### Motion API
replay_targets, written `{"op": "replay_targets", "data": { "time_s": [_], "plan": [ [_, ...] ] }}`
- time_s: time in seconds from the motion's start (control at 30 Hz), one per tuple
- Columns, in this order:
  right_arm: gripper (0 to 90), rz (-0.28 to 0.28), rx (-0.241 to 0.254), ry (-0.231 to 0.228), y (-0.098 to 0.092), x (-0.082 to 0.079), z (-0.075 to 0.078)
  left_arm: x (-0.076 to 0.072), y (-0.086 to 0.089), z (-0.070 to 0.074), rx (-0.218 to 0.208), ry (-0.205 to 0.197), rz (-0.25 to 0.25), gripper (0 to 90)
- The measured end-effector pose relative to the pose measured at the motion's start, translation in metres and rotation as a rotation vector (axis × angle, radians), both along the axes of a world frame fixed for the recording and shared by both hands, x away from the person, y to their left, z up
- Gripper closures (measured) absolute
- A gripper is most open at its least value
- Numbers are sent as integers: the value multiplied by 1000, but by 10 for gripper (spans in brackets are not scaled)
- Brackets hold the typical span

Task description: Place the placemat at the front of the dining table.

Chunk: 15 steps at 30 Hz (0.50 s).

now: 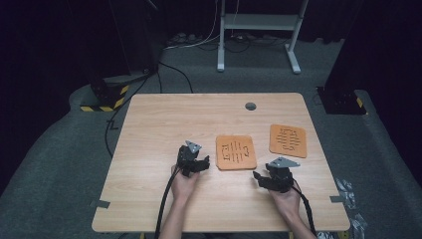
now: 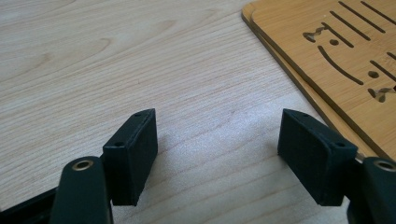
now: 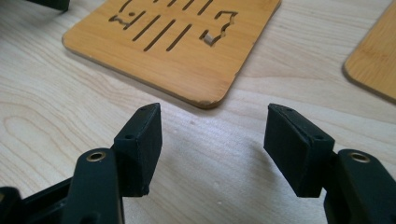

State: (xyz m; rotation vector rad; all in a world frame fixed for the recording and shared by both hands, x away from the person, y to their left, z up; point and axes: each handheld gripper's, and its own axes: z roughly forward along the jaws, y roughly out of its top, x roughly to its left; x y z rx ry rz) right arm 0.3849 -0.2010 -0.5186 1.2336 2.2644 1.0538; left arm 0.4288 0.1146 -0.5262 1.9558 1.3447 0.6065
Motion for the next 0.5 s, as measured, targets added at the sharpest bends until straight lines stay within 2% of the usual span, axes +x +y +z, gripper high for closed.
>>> {"op": "replay_targets", "data": {
  "time_s": [0.1, 0.2, 0.5],
  "plan": [
    [367, 6, -13, 10, 2, 0, -3, 0, 0, 0, 0, 0, 0, 287],
    [358, 17, -63, 1, 7, -2, -4, 0, 0, 0, 0, 0, 0, 287],
    [339, 30, -68, -1, 6, -1, -4, 0, 0, 0, 0, 0, 0, 287]
  ]
}}
